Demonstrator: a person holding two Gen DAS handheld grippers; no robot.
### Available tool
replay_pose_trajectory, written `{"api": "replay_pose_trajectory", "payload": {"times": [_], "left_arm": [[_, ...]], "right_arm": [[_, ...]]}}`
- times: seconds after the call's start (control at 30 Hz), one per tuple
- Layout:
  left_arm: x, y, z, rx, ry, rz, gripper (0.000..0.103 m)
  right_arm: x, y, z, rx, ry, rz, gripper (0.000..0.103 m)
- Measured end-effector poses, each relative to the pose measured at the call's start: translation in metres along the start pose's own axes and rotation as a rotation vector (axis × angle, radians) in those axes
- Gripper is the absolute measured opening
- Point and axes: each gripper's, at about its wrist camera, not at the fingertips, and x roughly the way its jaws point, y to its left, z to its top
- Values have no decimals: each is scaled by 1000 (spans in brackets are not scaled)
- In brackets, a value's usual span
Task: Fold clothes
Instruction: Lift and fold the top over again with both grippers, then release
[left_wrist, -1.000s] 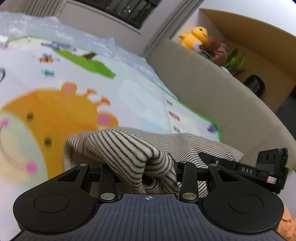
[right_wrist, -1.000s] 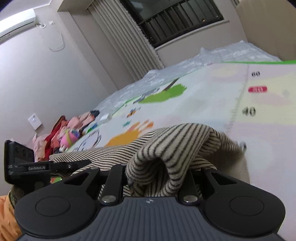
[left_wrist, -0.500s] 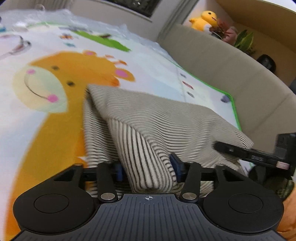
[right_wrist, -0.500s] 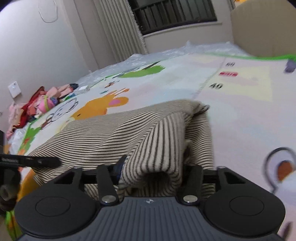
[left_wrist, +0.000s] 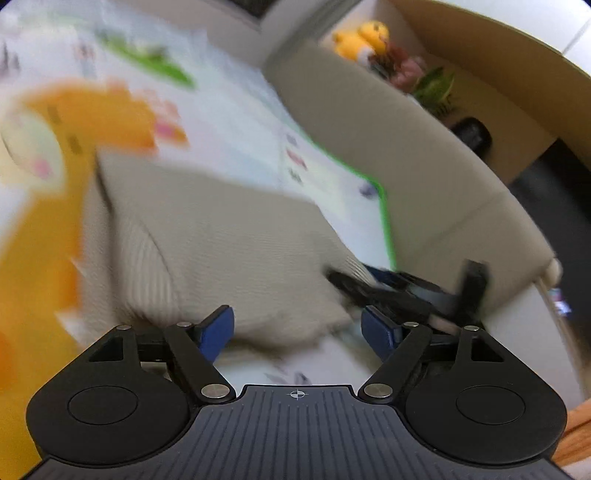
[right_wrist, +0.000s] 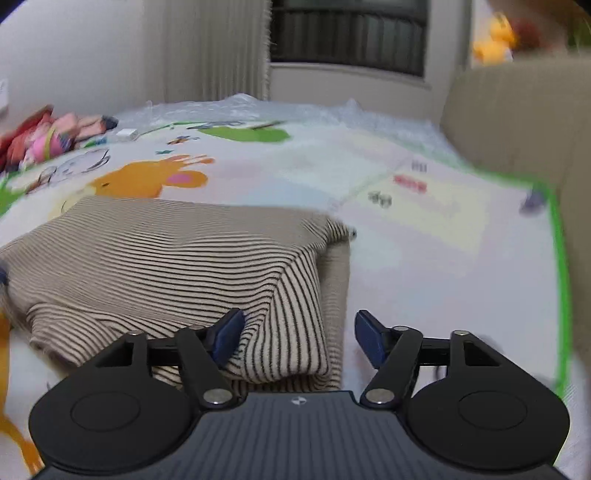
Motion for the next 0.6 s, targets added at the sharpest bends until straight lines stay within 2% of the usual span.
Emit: {"api": "replay_pose_trajectory", "payload": {"times": [0.07,0.13,0.17,0.23,0.43,0.6], "left_arm": [[16,8,-3,-46,43,17,81],[32,17,-5,-92,80,32,76],[33,23,-2,-115,74,30,72],[34,30,7,-139,51,36,71],[35,47,38,-121,-42,158,70],[33,59,60,-122,-116,250,72]], "right_arm": [[3,-16,-6,133,9,54,70],[-4,-17,-12,146,0,76,64],[-9,-13,-16,136,-1,87,56],[-17,-6,-20,133,3,116,52],[-32,34,-35,85,35,220,53],[-40,86,-48,-30,78,333,55]]}}
